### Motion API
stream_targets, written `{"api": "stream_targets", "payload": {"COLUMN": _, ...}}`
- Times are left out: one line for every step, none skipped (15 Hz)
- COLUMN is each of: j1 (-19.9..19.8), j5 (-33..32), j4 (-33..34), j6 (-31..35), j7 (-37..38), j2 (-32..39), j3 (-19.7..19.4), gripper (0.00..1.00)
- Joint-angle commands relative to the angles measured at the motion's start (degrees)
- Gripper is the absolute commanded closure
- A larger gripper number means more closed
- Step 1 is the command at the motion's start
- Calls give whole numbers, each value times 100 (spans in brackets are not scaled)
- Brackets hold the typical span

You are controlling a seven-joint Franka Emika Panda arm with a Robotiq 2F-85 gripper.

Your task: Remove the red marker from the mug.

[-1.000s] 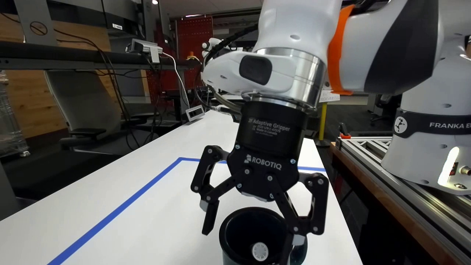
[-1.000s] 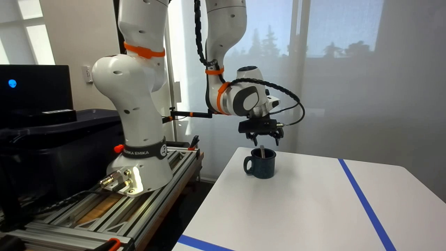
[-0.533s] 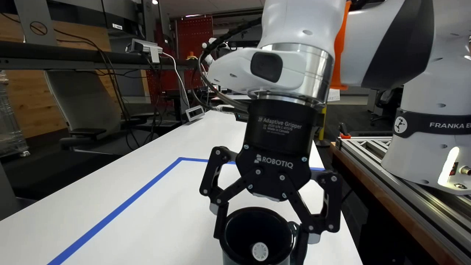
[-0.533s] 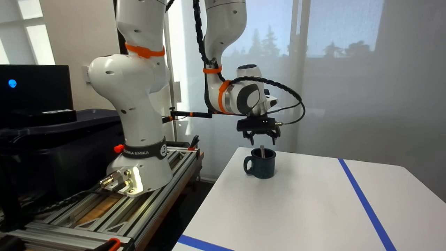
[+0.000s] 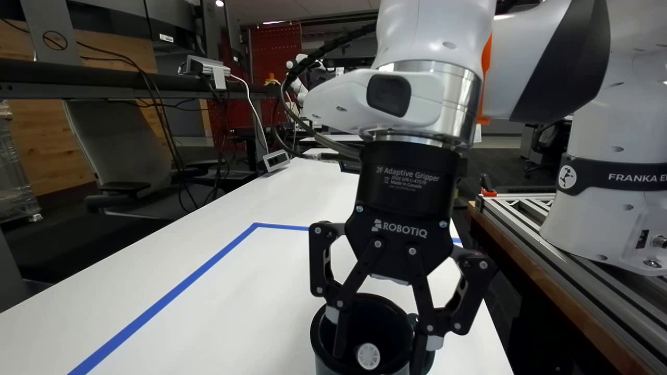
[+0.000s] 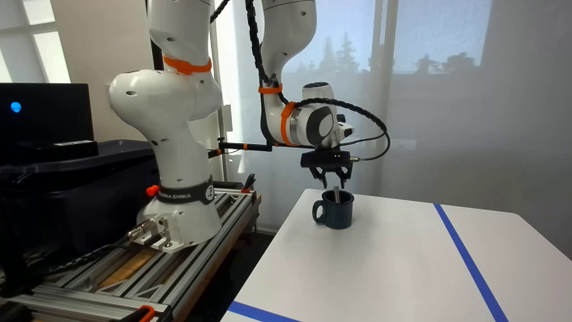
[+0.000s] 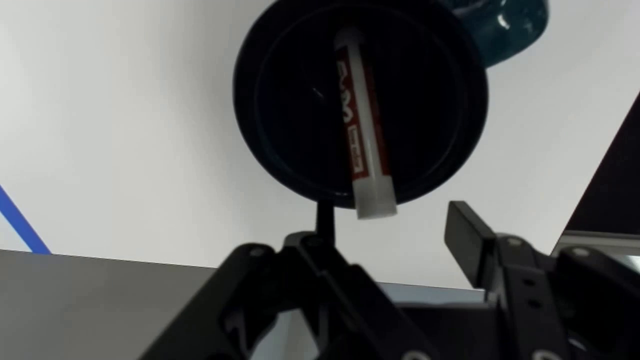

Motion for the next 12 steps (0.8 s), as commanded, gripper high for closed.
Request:
{"api": "stream_targets", "payload": {"j1": -408, "j5": -477, "j4": 0, "j6": -138, "j7": 441, "j2": -68, "j3": 292, "gripper": 46}}
{"api": "stream_targets", "payload": {"j1": -487, "j5": -572, "j4": -1, "j6": -133, "j7": 499, "j2": -69, "j3": 329, "gripper": 49}}
{"api": "stream_targets", "payload": {"j1": -564, "j5": -657, "j4": -2, "j6": -129, "j7": 552, "j2": -73, "j3": 364, "gripper": 53}}
{"api": "stream_targets", "payload": {"j1": -637, "j5": -751, "j4": -2, "j6": -122, "j7": 586, "j2": -68, "j3": 398, "gripper": 53}}
{"api": "stream_targets", "payload": {"j1": -704, "j5": -828, "j4": -2, "j6": -107, "j7": 622, "j2": -50, "j3": 430, "gripper": 59}}
{"api": "stream_targets", "payload": {"j1": -769, "j5": -896, "j4": -2, "j6": -103, "j7": 646, "j2": -37, "j3": 459, "gripper": 60}}
{"api": "stream_targets", "payload": {"j1": -825, "j5": -958, "j4": -3, "j6": -103, "j7": 668, "j2": -33, "j3": 484, "gripper": 64}}
{"api": "stream_targets", "payload": {"j1": -871, "j5": -996, "j4": -4, "j6": -91, "j7": 668, "j2": -20, "j3": 514, "gripper": 67}}
{"api": "stream_targets", "payload": {"j1": -916, "j5": -1039, "j4": -5, "j6": -77, "j7": 659, "j2": -20, "j3": 536, "gripper": 68}}
{"api": "stream_targets", "payload": {"j1": -949, "j5": -1058, "j4": -5, "j6": -72, "j7": 648, "j2": -20, "j3": 554, "gripper": 72}}
{"api": "stream_targets", "payload": {"j1": -983, "j5": -1076, "j4": -5, "j6": -55, "j7": 620, "j2": -4, "j3": 576, "gripper": 68}}
{"api": "stream_targets", "payload": {"j1": -1022, "j5": -1097, "j4": -5, "j6": -50, "j7": 609, "j2": 7, "j3": 609, "gripper": 69}}
